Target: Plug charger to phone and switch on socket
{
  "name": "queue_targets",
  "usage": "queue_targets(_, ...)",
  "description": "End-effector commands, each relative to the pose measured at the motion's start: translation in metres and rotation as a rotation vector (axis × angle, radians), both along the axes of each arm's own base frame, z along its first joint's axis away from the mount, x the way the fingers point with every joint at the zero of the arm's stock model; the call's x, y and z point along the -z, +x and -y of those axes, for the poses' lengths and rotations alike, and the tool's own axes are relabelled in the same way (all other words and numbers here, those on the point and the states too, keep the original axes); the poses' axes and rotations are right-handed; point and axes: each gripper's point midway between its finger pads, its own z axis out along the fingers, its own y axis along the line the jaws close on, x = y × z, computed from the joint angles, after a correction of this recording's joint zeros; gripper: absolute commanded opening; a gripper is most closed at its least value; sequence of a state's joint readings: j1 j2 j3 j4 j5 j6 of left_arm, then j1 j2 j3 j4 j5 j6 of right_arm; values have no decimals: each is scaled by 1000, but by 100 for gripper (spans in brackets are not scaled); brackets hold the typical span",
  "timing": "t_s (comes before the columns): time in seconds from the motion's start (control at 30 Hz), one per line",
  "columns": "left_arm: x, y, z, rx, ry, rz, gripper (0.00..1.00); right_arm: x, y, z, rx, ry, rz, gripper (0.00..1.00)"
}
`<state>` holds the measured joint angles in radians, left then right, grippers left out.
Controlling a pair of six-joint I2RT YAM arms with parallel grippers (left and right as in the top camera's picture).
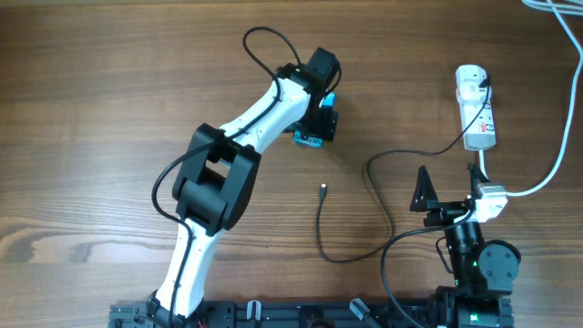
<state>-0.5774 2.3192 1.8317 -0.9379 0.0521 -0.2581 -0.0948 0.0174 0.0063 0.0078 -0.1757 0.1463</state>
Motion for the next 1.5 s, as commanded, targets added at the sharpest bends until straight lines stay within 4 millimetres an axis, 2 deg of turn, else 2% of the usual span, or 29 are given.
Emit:
queue_targets(0.0,25,-30,-2,-1,46,-106,79,-3,-1,0,-3,12,13,100)
queue_targets(0.1,25,-30,-5,4,80,-90,83,-3,-1,0,-3,12,13,100)
queue_targets(0.23,24,-11,-9,-4,115,0,93,-3,-1,0,-3,12,13,100)
queue_targets(0.43,22,6,3,-95,55,61,95,-3,-1,0,-3,12,13,100)
queue_targets(0.73,19,20,9,-119,32,123,80,-3,-1,0,-3,12,13,100)
queue_targets(0.93,18,24,8,-140,35,141,78,-3,-1,0,-3,12,13,100)
queue_targets(1.13,21,11,1,-133,75,92,75,-3,-1,0,-3,12,13,100)
queue_targets(1.47,24,-45,-39,-116,250,-125,74,-3,-1,0,-3,12,13,100)
